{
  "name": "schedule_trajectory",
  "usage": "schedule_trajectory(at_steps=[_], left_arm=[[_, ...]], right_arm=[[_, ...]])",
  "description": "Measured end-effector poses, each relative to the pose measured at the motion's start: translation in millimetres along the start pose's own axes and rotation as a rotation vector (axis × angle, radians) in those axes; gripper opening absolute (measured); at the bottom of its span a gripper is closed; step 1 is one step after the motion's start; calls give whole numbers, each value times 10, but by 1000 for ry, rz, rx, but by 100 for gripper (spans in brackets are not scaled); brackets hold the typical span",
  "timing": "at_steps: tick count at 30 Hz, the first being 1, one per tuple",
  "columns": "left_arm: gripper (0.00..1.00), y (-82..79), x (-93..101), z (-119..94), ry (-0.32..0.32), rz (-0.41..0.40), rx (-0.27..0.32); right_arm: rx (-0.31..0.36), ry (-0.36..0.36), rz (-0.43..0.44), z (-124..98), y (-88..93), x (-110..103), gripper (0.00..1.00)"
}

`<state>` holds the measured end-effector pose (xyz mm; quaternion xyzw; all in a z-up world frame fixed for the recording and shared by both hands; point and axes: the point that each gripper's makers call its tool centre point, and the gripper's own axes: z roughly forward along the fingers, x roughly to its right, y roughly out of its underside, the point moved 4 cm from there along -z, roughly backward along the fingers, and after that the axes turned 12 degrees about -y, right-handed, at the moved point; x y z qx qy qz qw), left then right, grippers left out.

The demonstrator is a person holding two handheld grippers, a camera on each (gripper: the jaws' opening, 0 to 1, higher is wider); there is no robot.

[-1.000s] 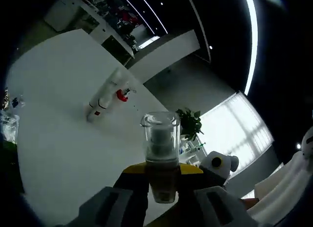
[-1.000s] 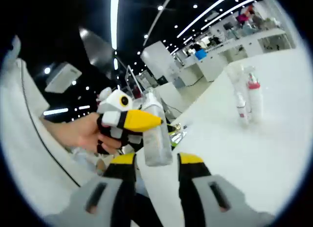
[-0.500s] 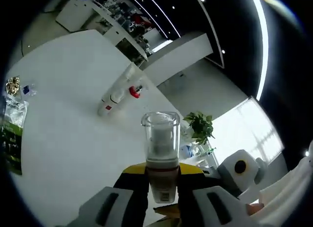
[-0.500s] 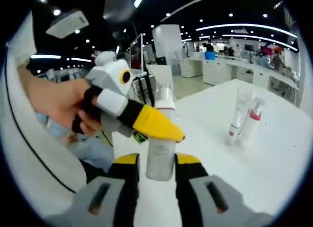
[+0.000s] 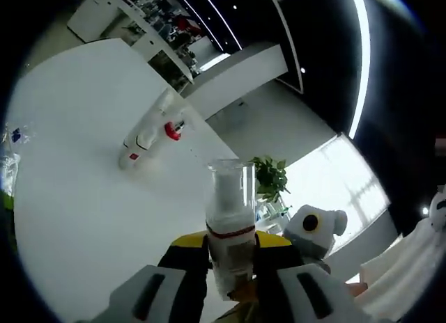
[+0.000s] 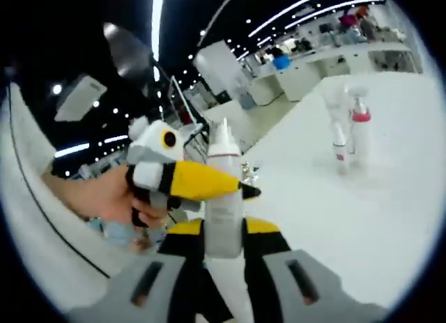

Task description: Arrange the skincare products in the storage area until every visible bottle or jar stands upright without overlapping.

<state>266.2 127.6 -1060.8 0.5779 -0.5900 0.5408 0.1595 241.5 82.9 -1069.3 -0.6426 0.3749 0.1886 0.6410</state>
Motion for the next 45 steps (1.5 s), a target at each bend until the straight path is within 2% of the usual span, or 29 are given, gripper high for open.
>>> schedule_trajectory(at_steps=[1, 3, 5, 8, 15, 23, 27, 30, 35, 39, 45], left_arm=[[27, -7, 11, 3, 9, 2, 1], [27, -41, 65, 12, 61, 14, 4], [27, -57, 82, 17, 76, 17, 10], [27, -105, 120, 26, 137, -19, 9], [26, -138, 207, 47, 213, -49, -17], [24, -181, 164, -52, 198, -11, -18], [24, -182, 102, -109, 171, 24, -22], [23, -184, 42, -158, 127, 40, -18], [23, -159, -19, -238, 97, 54, 2], [23, -116, -62, -259, 58, 84, 5], [23, 59, -75, -238, -2, 179, -38]], right_arm=[[6, -8, 8, 0, 0, -3, 19], [74, -81, 89, 11, -36, -55, 19], [124, -108, 148, -4, -67, -51, 19], [173, -174, 229, -25, -105, -78, 19], [205, -248, 292, -64, -150, -106, 19], [176, -240, 214, 110, -143, -142, 20], [130, -195, 127, 177, -111, -128, 20], [90, -174, 78, 180, -89, -140, 22], [40, -145, 34, 135, -73, -157, 29], [40, -139, -2, 43, -122, -206, 33], [151, -103, 16, -139, -316, -222, 35]])
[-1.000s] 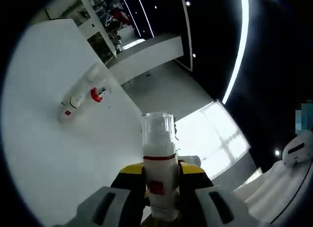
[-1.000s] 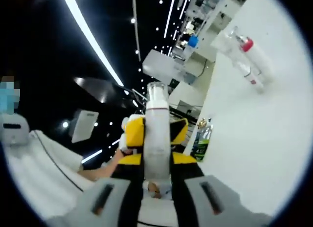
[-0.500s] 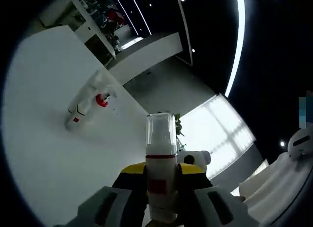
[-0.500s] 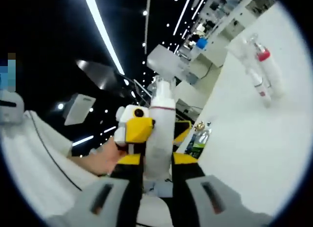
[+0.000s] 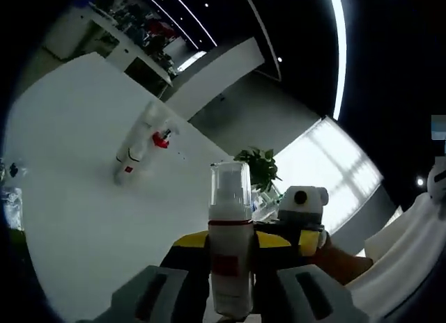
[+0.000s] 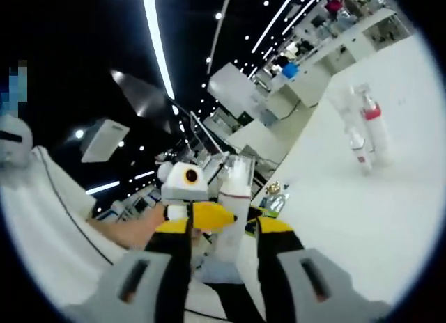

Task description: Arrange the skincare products in the storage area until every visible bottle or jar stands upright without overlapping.

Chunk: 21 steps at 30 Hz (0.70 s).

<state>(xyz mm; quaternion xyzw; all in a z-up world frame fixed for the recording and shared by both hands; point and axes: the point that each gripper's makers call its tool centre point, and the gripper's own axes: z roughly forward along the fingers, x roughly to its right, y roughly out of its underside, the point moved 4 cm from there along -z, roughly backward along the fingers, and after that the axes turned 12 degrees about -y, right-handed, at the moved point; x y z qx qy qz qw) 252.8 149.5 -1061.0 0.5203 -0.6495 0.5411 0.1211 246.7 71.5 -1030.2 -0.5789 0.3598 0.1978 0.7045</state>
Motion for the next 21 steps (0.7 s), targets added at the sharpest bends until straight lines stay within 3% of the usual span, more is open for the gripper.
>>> schedule_trajectory(at_steps=[9, 13, 18, 21], left_arm=[[23, 202, 155, 171, -67, 151, -48], [22, 302, 184, 262, -125, 277, -89], [22, 373, 185, 327, -174, 379, -122], [22, 388, 228, 371, -185, 422, -123]], right_arm=[[16, 72, 35, -75, -29, 33, 34], [15, 118, 38, -123, -27, 75, 31], [60, 192, 47, -236, -92, 179, 27], [44, 216, 53, -253, -69, 212, 23]])
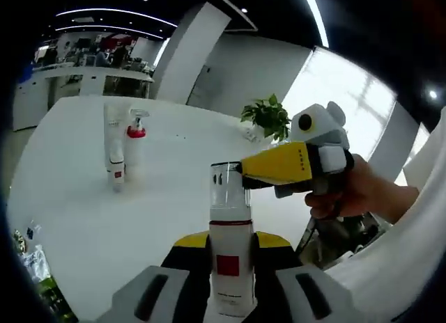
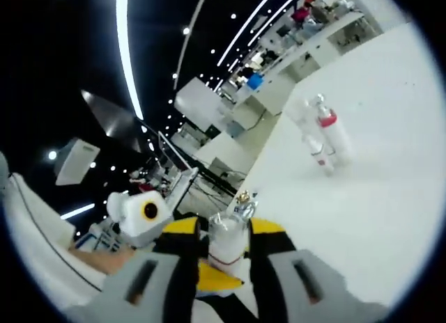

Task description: Arrange the skincare products in the storage area until every visible bottle or jar stands upright without overlapping.

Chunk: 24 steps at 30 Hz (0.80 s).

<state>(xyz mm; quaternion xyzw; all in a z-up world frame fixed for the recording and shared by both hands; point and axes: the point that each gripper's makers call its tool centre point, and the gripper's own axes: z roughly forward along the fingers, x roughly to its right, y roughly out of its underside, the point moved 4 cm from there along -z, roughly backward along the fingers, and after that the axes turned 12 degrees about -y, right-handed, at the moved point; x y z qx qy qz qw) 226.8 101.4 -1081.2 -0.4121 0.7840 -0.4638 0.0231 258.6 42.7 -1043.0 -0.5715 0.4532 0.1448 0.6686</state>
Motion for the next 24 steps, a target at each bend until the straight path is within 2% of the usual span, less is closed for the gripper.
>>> schedule_trajectory(at_steps=[6, 10, 11, 13, 14, 16, 22, 24], left_arm=[[22, -33, 0, 33, -4, 25, 4], [22, -67, 10, 60, 26, 34, 5], [22, -75, 19, 64, 41, 36, 7], [22, -111, 57, 41, 119, -4, 22], [22, -120, 62, 29, 141, -13, 26], [23, -145, 77, 0, 203, -41, 33], [27, -144, 129, -71, 343, -15, 11], [30, -154, 137, -81, 363, -12, 11]], right_arm=[[11, 15, 9, -39, -24, 23, 20], [-20, -12, -57, -49, -76, -19, 19], [-28, -21, -63, -49, -88, -27, 19], [-55, -49, -95, -56, -117, -64, 19], [-72, -92, -129, -48, -140, -121, 19], [-96, -116, -183, -54, -177, -170, 19], [-189, -227, -309, -44, -242, -362, 19], [-218, -240, -333, -31, -248, -377, 19]])
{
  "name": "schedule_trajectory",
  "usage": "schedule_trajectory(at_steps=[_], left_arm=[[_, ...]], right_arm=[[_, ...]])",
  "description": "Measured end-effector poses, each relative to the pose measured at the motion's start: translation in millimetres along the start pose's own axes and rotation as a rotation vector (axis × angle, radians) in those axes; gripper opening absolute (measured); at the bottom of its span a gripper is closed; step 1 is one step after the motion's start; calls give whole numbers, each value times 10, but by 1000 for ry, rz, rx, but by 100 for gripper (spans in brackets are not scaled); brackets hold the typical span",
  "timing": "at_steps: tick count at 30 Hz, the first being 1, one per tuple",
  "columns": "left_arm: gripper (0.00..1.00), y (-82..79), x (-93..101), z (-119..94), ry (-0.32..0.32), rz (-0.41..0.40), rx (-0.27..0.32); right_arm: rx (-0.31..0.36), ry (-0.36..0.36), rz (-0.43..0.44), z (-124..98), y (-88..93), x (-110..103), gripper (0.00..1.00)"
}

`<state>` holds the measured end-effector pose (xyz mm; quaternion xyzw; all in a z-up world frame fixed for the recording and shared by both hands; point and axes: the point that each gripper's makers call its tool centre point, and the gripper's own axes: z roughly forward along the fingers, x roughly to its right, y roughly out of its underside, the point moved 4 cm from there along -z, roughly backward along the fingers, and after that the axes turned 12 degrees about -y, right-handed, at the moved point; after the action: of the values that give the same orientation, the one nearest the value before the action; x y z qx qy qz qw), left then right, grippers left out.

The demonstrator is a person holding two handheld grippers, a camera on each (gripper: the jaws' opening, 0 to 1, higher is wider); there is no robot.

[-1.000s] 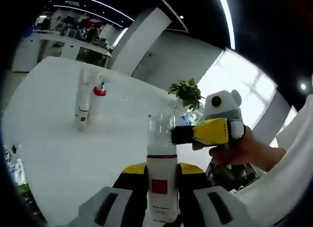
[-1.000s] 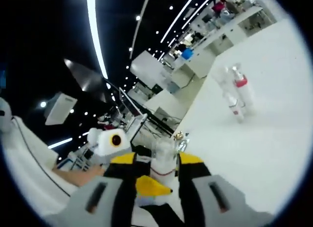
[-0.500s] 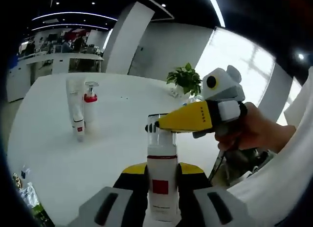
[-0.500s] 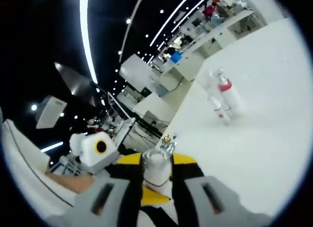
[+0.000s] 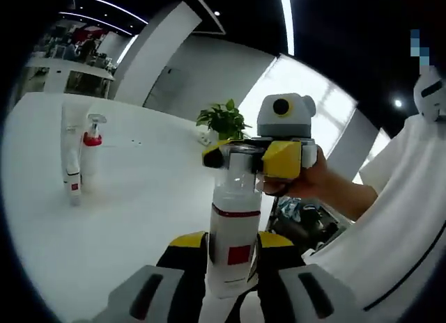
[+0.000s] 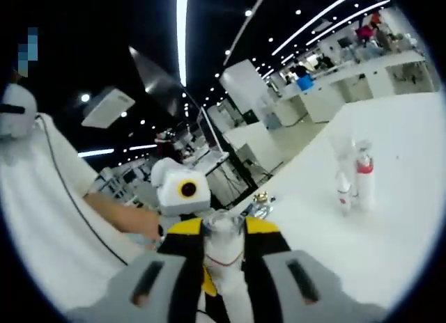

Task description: Arrange the skincare products in the storage area until every visible bottle or jar stands upright without overlapping.

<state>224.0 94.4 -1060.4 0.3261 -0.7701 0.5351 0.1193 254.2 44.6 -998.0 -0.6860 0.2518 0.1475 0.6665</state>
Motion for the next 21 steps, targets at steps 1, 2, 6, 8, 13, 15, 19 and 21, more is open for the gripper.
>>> schedule_trajectory(at_steps=[1, 2, 6, 8, 13, 15, 19, 21], left_arm=[[32, -16, 23, -4, 20, -3, 4], [34, -22, 28, -7, 39, -11, 6], [37, 3, 148, -39, 143, 21, -16], [37, 21, 158, -46, 147, 16, -31], [31, 35, 255, -99, 236, 2, -15], [30, 21, 273, -116, 240, 24, 14], [27, 21, 285, -147, 216, 41, 51], [27, -8, 288, -140, 210, 50, 71]], right_arm=[[-23, -12, -4, 7, 12, -8, 19], [-44, -40, -46, 26, 5, -35, 19], [-50, -137, -41, 79, -33, -156, 18], [-62, -190, -54, 118, -44, -230, 18], [-61, -255, -69, 157, -62, -323, 19], [-56, -257, -63, 153, -66, -317, 19], [-32, -258, -42, 150, -96, -312, 19], [-17, -257, -32, 140, -109, -309, 20]])
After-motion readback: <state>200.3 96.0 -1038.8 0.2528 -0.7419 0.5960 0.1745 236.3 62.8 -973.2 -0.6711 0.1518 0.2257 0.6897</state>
